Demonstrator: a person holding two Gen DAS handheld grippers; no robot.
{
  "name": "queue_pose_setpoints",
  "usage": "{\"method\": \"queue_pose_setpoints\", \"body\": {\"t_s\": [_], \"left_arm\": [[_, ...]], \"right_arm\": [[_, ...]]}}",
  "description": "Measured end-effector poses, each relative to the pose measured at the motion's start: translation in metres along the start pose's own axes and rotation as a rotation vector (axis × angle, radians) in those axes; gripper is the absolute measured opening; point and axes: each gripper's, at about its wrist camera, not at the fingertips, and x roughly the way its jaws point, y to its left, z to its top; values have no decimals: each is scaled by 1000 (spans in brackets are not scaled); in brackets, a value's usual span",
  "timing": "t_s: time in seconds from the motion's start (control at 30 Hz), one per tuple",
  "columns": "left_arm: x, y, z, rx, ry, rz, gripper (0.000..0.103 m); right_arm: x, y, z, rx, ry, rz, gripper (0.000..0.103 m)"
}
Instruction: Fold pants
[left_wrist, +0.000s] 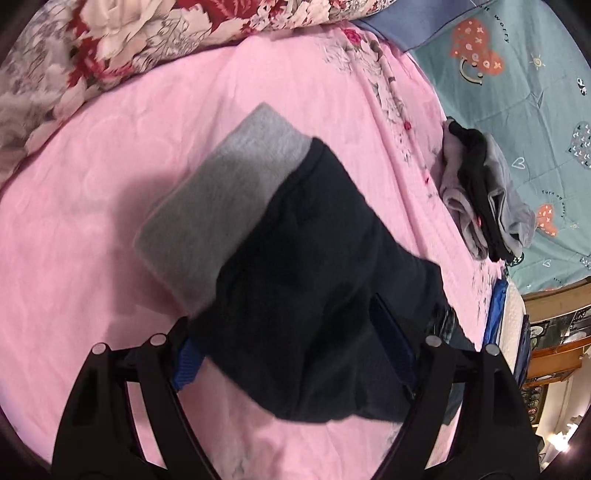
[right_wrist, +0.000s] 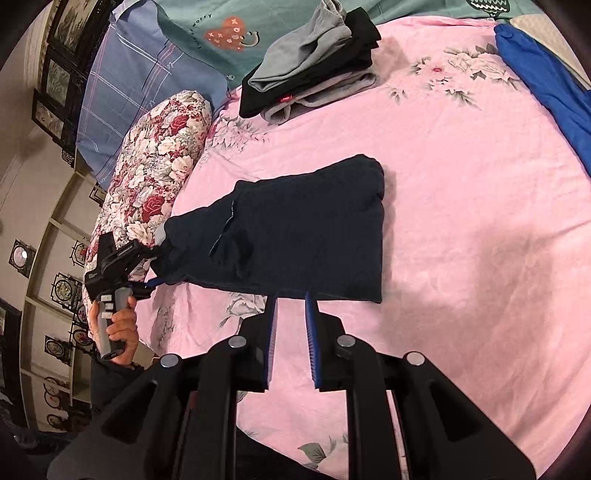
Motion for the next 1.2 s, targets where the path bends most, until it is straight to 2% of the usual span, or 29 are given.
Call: {"method": "queue_pose_setpoints", "body": {"t_s": [0.03,0.07,0.1,0.2,0.27,0.37,0.47,0.63,0.73,0.83,1.07,1.2], "left_arm": [[2,-1,4,6,-10,4,75],[4,-1,6,14,-13,28,49],[7,-1,7,28,-9,56,33],[-1,5,6,23,-32,0,24],[-16,0,1,63,-86,-40,23],[-36,-17,-8,145,-149,-61,22],[-52,-36,-17,217,-191,-81,21],[-60,-56,-22,288,-206,-89,21],[-58,-55,-20,293,-199,-80,21],[-55,-45,-16,272,-187,-94,21],[-47,-36,-12,259,-163,-101,21],[-53,-44,-12,270,-169,-118,21]], "right_arm": [[1,0,0,4,2,1,16],[1,0,0,9,1,-2,16],[1,-1,0,11,0,-5,16],[2,-3,0,20,1,-20,16],[7,-2,2,18,11,-37,16],[21,9,10,-13,40,-62,16],[50,37,29,-91,84,-58,16],[133,101,69,-243,183,-50,16],[186,129,82,-282,249,-77,16],[226,142,88,-265,308,-91,16],[256,147,82,-278,338,-143,16],[250,147,87,-270,347,-135,16]]}}
